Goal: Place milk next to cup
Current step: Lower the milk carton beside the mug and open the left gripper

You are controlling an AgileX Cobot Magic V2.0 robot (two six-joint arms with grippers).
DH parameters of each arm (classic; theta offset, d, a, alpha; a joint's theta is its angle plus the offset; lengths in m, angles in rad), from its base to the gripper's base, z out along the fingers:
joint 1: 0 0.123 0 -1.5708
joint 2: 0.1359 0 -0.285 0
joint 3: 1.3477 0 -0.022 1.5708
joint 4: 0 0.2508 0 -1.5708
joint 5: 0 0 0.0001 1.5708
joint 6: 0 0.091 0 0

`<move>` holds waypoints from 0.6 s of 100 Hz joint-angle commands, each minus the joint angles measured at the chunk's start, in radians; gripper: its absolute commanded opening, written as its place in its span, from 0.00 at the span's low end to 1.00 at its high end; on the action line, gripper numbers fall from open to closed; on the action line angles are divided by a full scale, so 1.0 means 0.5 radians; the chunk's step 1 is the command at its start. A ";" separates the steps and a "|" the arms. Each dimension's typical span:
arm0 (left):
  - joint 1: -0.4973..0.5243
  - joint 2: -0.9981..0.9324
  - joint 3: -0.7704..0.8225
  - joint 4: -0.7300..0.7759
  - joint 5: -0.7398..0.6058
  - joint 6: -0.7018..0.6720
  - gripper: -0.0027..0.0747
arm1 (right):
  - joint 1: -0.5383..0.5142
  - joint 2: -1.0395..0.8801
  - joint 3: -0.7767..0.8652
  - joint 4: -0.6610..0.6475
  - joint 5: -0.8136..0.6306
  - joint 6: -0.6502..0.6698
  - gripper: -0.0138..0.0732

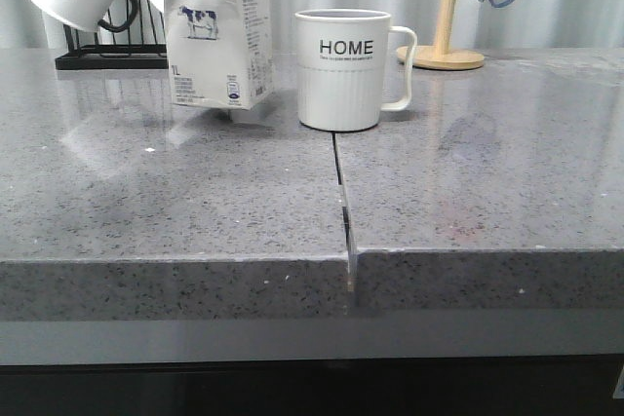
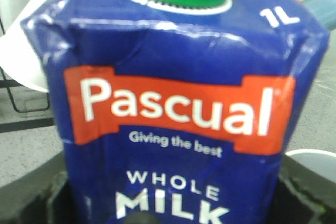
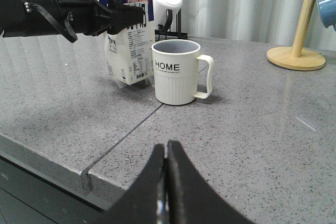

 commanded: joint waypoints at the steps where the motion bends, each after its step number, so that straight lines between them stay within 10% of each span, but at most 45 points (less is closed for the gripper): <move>1: -0.019 -0.063 -0.068 -0.002 -0.172 0.002 0.19 | -0.003 0.018 -0.053 -0.016 -0.165 -0.012 0.08; 20: -0.019 -0.019 -0.068 -0.002 -0.149 0.002 0.26 | -0.003 0.018 -0.053 -0.016 -0.165 -0.012 0.08; 44: -0.019 -0.019 -0.068 -0.007 -0.128 0.002 0.81 | -0.003 0.018 -0.053 -0.016 -0.165 -0.012 0.08; 60: -0.019 -0.046 -0.044 -0.017 -0.079 0.006 0.86 | -0.003 0.018 -0.053 -0.016 -0.165 -0.012 0.08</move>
